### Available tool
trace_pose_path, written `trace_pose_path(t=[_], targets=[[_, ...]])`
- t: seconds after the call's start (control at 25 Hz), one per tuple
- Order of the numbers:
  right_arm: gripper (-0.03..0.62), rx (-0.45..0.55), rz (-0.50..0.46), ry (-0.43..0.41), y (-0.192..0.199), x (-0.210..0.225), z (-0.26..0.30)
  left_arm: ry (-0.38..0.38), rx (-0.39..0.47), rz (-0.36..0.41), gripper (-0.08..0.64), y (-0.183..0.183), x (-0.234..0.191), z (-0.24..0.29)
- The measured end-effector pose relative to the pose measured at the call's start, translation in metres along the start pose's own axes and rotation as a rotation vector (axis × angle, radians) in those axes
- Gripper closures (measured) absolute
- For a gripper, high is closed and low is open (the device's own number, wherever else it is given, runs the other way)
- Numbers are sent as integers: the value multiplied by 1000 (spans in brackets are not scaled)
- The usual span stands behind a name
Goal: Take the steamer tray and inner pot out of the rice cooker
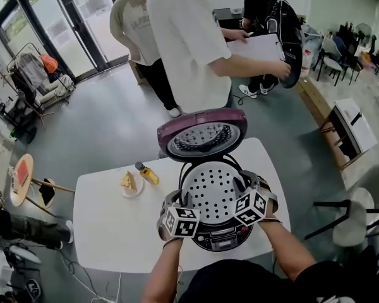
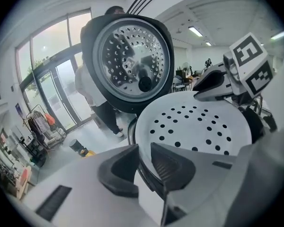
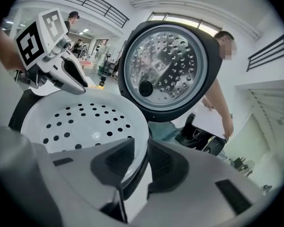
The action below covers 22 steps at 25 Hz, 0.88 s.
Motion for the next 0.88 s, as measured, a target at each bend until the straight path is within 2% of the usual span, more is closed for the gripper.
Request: trace_pose_path(t=[0.56, 0.72, 0.88], targets=[[506, 148, 20, 79, -23, 31, -68, -78, 132, 9, 480, -32, -5, -72], [506, 194, 5, 97, -30, 34, -91, -103, 171, -13, 483, -33, -6, -95], [506, 202, 4, 115, -39, 23, -102, -93, 205, -21, 485, -23, -16, -104]])
Point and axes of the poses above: the fingertips, and each gripper's own axes: z forward along the fingers, x to its right, y out of its underside, the point moved 6 cm from there along -z, backward along the fingers, and after that the axes turned 12 degrees about -x, right-handed, at the moved point
